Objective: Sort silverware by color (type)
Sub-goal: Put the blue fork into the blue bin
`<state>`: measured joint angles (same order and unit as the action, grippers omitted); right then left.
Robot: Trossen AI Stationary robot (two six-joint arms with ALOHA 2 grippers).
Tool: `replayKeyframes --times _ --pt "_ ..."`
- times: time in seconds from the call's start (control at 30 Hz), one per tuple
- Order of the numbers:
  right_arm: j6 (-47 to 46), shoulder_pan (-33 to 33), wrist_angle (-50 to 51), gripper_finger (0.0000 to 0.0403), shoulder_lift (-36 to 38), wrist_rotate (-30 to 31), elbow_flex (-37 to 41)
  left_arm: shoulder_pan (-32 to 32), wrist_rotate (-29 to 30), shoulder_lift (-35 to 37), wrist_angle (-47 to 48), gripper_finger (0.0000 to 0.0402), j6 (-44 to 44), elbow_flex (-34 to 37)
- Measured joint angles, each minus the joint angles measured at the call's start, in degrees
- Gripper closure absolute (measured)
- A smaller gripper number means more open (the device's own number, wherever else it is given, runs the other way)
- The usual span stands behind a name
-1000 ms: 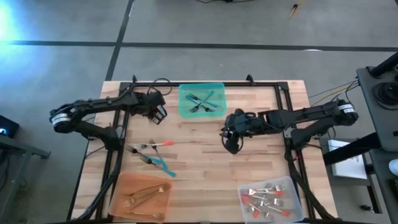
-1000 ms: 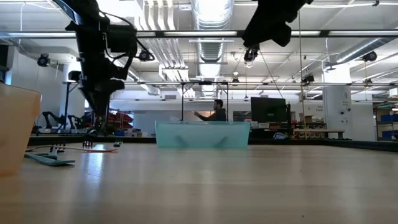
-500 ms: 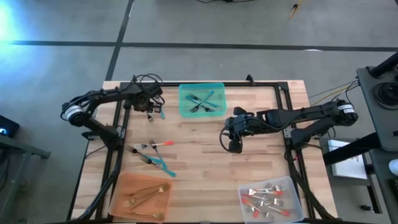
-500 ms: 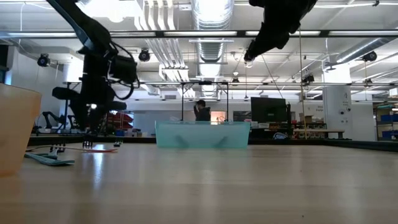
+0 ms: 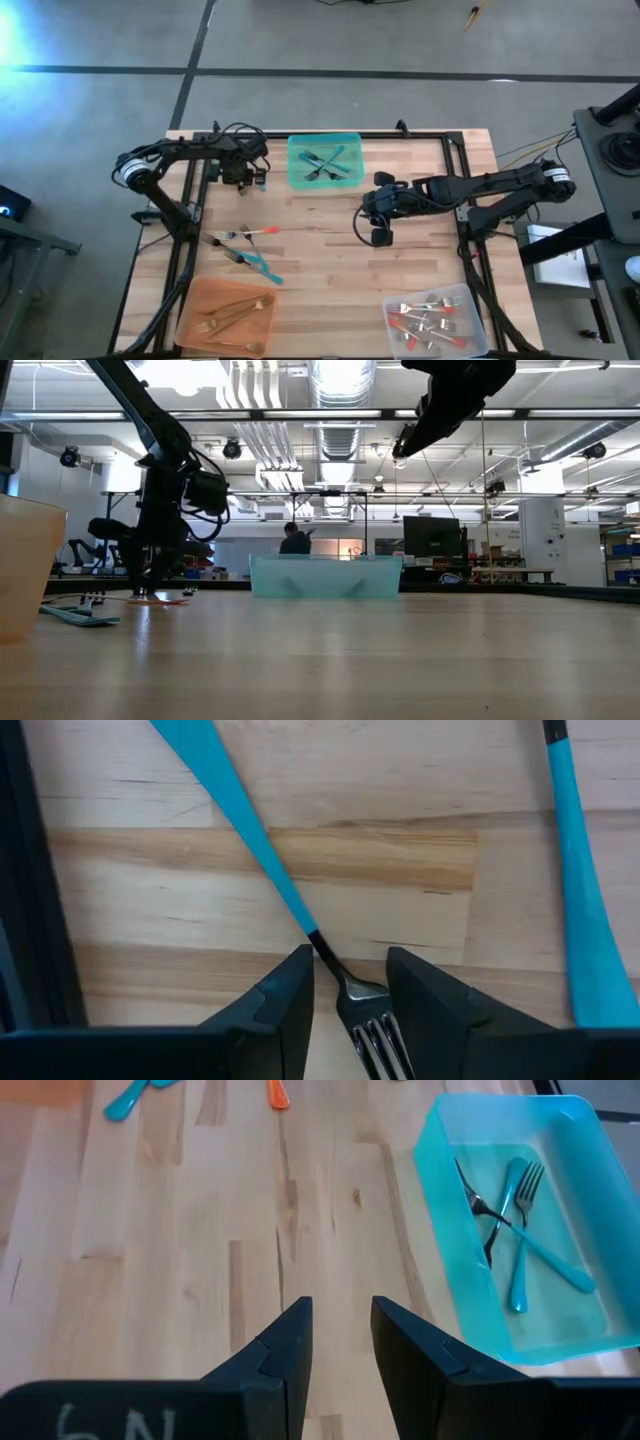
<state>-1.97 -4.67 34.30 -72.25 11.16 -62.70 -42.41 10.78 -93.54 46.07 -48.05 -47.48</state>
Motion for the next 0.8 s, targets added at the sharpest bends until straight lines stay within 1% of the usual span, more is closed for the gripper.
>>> replayKeyframes --times 0.1,0.17,0.27,0.37,0.5,0.6,0.8 --pt "0.27 0.0 0.03 0.0307 0.0 0.01 0.0 -0.3 0.78 0.68 -0.34 0.0291 -0.04 0.15" --pt "0.13 0.0 0.07 0.0307 0.0 0.02 0.0 -0.47 0.62 0.83 -0.5 0.0303 -0.03 0.2" --pt "0.13 0.0 0.27 0.0307 0.0 0.0 0.0 -0.5 -0.15 0.71 -0.8 0.0332 0.22 0.26" --pt "0.11 0.0 0.88 0.0307 0.0 0.02 0.0 -0.63 -2.7 -0.03 -0.81 0.0364 0.3 0.14" --pt "0.11 0.0 2.17 0.0307 0.0 0.01 0.0 -0.64 -4.24 -0.85 -0.99 0.0392 0.51 0.14" --pt "0.1 0.0 3.14 0.0307 0.0 0.0 0.0 -0.63 -4.49 -1.31 -1.02 0.04 1.3 0.11" --pt "0.08 0.0 3.95 0.0307 0.0 0.01 0.04 -0.62 -4.61 -1.04 -0.6 0.0401 4.59 0.08"
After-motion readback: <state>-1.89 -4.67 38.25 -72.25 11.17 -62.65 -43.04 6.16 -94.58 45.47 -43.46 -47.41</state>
